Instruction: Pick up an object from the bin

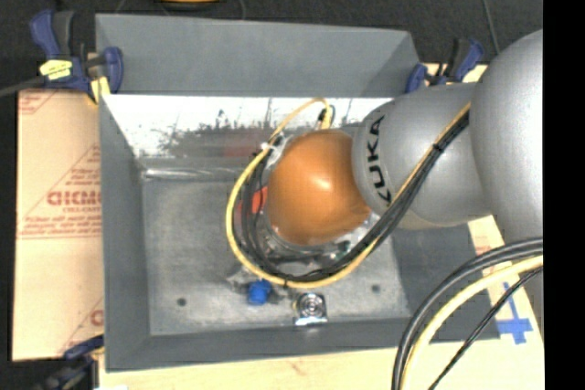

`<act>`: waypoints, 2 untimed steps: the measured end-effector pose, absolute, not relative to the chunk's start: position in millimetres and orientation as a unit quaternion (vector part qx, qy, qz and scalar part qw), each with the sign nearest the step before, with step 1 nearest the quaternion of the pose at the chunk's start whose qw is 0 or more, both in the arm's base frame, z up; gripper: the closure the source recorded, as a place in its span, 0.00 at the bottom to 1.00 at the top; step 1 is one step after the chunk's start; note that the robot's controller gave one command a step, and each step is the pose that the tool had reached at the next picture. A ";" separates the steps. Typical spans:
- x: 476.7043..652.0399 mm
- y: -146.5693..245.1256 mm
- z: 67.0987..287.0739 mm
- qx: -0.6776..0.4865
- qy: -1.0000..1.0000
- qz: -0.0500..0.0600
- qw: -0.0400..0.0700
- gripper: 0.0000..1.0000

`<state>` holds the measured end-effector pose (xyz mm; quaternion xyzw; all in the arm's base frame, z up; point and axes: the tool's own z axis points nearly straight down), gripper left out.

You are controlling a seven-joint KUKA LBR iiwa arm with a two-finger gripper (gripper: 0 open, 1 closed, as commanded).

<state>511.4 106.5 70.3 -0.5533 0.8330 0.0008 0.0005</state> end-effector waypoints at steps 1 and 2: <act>538.9 123.3 170.6 -0.559 0.829 -0.002 0.006 1.00; 552.6 95.2 255.0 -0.565 0.825 -0.003 0.005 1.00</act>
Offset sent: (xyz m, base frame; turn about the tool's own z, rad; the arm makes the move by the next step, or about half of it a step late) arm 0.0239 0.0161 0.0952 -0.0182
